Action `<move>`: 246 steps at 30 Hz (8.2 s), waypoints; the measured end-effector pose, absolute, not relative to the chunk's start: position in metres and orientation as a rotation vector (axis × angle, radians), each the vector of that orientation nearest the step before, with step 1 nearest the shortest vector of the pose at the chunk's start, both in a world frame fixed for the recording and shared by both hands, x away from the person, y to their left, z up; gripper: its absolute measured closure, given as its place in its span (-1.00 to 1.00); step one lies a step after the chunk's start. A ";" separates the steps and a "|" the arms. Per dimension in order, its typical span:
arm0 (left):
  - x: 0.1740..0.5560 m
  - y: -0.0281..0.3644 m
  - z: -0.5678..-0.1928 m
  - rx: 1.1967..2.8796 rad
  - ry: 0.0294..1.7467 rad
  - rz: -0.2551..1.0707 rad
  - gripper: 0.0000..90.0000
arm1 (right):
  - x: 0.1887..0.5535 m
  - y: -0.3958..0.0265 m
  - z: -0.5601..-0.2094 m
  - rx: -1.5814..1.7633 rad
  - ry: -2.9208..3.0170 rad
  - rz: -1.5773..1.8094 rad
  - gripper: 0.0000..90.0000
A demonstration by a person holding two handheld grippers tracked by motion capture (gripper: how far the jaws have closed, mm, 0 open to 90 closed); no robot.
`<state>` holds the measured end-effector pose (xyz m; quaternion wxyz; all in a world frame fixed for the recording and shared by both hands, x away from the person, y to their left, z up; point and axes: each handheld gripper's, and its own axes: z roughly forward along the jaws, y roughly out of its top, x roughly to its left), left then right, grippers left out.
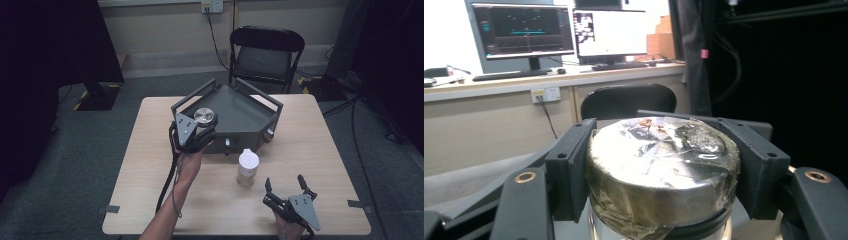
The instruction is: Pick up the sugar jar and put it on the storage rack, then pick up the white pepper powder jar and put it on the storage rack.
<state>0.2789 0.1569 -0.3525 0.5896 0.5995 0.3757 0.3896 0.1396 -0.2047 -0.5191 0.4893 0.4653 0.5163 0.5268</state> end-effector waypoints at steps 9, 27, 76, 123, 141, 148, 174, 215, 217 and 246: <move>0.304 0.137 -0.348 1.380 0.913 0.958 -0.22 | 0.140 -0.205 -0.519 1.128 1.257 1.284 -1.00; 0.337 0.104 -0.370 1.377 1.002 0.999 -0.22 | 0.140 -0.206 -0.519 1.127 1.258 1.286 -1.00; 0.339 0.109 -0.388 1.368 1.034 0.975 -1.00 | 0.139 -0.205 -0.519 1.130 1.255 1.283 -1.00; 0.255 0.150 -0.419 1.291 0.978 0.940 -1.00 | 0.139 -0.203 -0.519 1.135 1.247 1.274 -1.00; 0.217 0.172 -0.432 1.232 0.996 0.930 -0.99 | 0.139 -0.202 -0.519 1.137 1.244 1.271 -1.00; 0.200 0.181 -0.443 1.197 1.021 0.945 -1.00 | 0.139 -0.202 -0.519 1.137 1.244 1.271 -1.00; 0.159 0.173 -0.509 1.199 1.089 1.037 -1.00 | 0.139 -0.202 -0.519 1.139 1.242 1.269 -1.00; 0.154 0.167 -0.521 1.240 1.103 1.126 -1.00 | 0.140 -0.207 -0.517 1.137 1.263 1.288 -1.00; 0.154 0.167 -0.521 1.240 1.103 1.126 -1.00 | 0.139 -0.207 -0.515 1.139 1.264 1.290 -1.00; 0.154 0.167 -0.521 1.240 1.103 1.127 -1.00 | 0.152 -0.189 -0.485 0.993 1.364 1.417 -1.00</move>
